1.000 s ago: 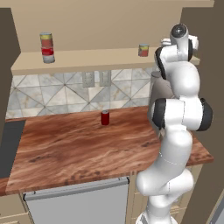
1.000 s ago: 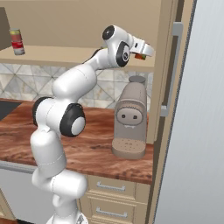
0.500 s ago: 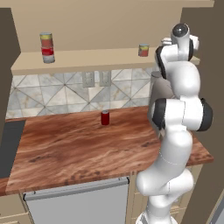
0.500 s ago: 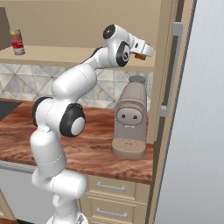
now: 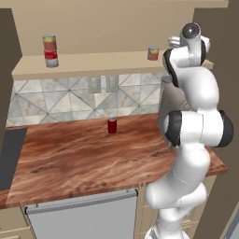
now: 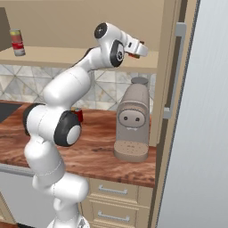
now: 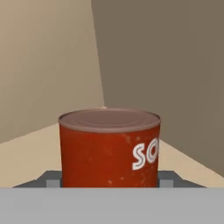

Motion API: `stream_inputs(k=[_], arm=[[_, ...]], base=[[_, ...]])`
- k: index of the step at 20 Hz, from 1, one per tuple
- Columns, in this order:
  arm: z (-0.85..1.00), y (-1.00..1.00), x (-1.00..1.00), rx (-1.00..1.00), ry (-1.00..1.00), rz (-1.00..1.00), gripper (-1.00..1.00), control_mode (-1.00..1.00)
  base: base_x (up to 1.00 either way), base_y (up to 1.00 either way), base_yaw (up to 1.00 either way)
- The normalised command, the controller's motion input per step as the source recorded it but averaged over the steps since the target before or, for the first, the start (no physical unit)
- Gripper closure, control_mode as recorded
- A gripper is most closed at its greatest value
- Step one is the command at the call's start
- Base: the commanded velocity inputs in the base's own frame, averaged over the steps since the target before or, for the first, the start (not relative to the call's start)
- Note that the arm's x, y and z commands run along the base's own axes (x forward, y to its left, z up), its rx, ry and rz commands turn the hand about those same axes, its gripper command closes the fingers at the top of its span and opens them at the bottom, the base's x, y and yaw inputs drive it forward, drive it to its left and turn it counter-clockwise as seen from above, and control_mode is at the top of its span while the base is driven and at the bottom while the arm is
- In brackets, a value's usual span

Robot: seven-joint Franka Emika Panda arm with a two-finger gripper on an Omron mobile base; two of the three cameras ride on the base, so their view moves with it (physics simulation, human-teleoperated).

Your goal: Stack two cans on top of the other two cans in the cabinet.

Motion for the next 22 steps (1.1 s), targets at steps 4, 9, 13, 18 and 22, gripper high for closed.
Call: stream_inputs(k=[4,9,13,18,22], arm=[[0.1,0.32,-0.29,0.0,-0.2,0.02,1.0,-1.0],[0.18,0.33,-0.23,0.0,-0.11,0.09,1.0,-1.0],[0.31,0.31,-0.07,-0.03,-0.06,0.09,1.0,-1.0],[0.24,0.28,-0.05,-0.08,-0.01,0.1,1.0,-1.0],[0.07,0.36,-0.01,-0.07,0.0,0.12,1.0,-1.0]], base=[[0.0,0.0,0.0],[0.0,0.0,0.0],[0.0,0.0,0.0],[0.0,0.0,0.0],[0.0,0.0,0.0]])
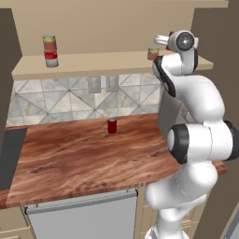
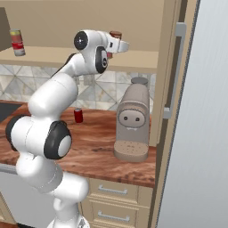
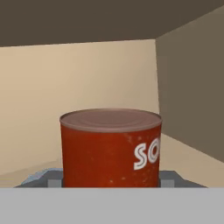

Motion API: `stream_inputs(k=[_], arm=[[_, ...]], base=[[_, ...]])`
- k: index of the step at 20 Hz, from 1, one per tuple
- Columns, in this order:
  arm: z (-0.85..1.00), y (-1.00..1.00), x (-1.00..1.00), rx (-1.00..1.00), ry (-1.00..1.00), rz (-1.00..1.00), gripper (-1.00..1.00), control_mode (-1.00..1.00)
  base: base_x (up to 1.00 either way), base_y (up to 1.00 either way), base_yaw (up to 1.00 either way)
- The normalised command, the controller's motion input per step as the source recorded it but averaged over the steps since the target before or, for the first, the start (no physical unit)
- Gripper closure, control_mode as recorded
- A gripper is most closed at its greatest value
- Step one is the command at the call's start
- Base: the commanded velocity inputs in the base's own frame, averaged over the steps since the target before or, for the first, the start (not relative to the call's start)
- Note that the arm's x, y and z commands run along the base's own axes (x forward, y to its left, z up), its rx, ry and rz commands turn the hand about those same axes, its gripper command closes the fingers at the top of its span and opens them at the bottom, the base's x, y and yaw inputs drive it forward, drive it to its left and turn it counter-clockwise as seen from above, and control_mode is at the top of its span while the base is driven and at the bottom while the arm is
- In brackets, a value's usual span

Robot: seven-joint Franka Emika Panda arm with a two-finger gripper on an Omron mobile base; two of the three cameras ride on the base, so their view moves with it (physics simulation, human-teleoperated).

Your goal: Stack two cans on top of the other two cans in the cabinet.

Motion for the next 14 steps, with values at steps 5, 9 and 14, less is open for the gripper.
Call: stream_inputs(k=[5,9,14], arm=[[0.05,0.36,0.0,-0.07,-0.06,0.15,1.0,-1.0],[0.04,0.22,0.09,-0.01,-0.05,0.09,1.0,-1.0],[0.0,0.2,0.21,0.0,0.0,0.01,1.0,-1.0]], base=[[0.0,0.0,0.0],[0.0,0.0,0.0],[0.0,0.0,0.0]])
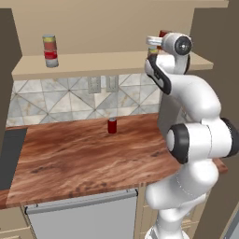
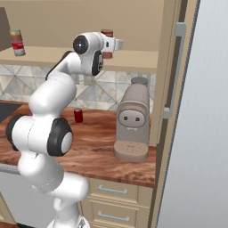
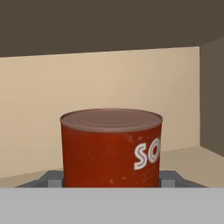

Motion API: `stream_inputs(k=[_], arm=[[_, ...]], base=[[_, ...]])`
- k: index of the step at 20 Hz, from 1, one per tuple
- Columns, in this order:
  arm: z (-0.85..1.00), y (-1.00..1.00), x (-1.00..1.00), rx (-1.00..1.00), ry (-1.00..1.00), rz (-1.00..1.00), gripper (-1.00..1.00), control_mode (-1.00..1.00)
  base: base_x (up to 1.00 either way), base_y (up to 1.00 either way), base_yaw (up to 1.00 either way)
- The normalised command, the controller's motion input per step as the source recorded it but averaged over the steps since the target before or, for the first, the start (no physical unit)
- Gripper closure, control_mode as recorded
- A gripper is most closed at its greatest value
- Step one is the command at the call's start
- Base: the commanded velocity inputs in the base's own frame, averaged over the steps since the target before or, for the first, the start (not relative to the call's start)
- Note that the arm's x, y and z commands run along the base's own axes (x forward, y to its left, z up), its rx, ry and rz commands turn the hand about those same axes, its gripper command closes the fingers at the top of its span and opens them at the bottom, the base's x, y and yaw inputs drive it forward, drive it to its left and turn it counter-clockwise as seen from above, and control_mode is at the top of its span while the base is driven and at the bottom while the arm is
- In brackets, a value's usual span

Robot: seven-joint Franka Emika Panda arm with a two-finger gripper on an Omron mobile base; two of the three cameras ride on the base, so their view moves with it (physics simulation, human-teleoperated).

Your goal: Stack two cans on top of the other two cans in the cabinet.

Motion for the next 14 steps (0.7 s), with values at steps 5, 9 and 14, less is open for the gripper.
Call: stream_inputs(k=[5,9,14], arm=[[0.05,0.26,0.28,-0.03,0.0,0.0,1.0,-1.0],[0.02,0.22,0.2,-0.06,0.0,0.0,1.0,-1.0],[0.0,0.12,0.23,-0.03,0.07,0.0,1.0,-1.0]], base=[[0.0,0.0,0.0],[0.0,0.0,0.0],[0.0,0.0,0.0]])
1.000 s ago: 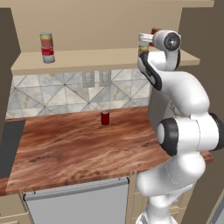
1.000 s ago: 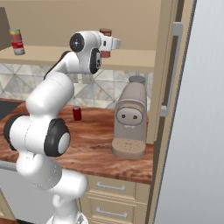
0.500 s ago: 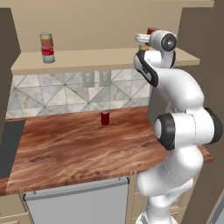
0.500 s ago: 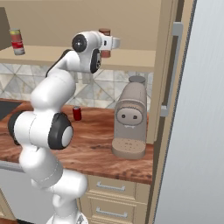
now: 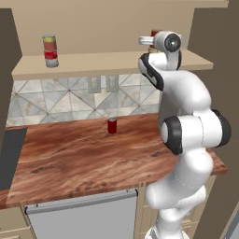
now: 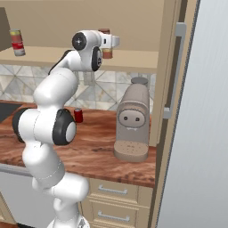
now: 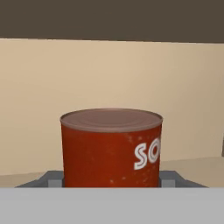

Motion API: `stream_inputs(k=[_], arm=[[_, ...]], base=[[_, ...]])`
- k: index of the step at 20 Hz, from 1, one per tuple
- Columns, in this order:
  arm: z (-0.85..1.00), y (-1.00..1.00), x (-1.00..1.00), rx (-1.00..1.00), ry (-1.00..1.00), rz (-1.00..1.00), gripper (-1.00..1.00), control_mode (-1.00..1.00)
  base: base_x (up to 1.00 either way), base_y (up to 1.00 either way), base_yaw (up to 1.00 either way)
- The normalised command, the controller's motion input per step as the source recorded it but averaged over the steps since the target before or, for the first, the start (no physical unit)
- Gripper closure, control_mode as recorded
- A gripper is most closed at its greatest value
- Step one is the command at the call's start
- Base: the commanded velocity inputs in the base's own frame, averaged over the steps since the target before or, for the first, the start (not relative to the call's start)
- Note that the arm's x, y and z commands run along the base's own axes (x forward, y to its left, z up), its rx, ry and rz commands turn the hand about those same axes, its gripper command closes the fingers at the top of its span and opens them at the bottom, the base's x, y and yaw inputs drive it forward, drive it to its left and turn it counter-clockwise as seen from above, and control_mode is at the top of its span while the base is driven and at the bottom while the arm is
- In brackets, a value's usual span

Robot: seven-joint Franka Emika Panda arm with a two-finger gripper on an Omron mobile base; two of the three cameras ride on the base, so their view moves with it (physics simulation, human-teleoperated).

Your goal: Stack two cans on top of the other two cans in the cabinet.

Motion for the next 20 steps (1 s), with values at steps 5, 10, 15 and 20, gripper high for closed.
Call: stream_inputs(k=[5,10,15,20], arm=[[0.0,0.08,0.18,0.0,0.04,0.0,1.0,-1.0],[0.0,0.04,0.12,0.0,0.0,0.0,1.0,-1.0],[-0.04,-0.01,0.09,-0.01,0.0,0.0,1.0,-1.0],[-0.06,-0.04,0.09,0.0,0.0,0.0,1.0,-1.0]], base=[[0.0,0.0,0.0],[0.0,0.0,0.0],[0.0,0.0,0.0],[0.0,0.0,0.0]])
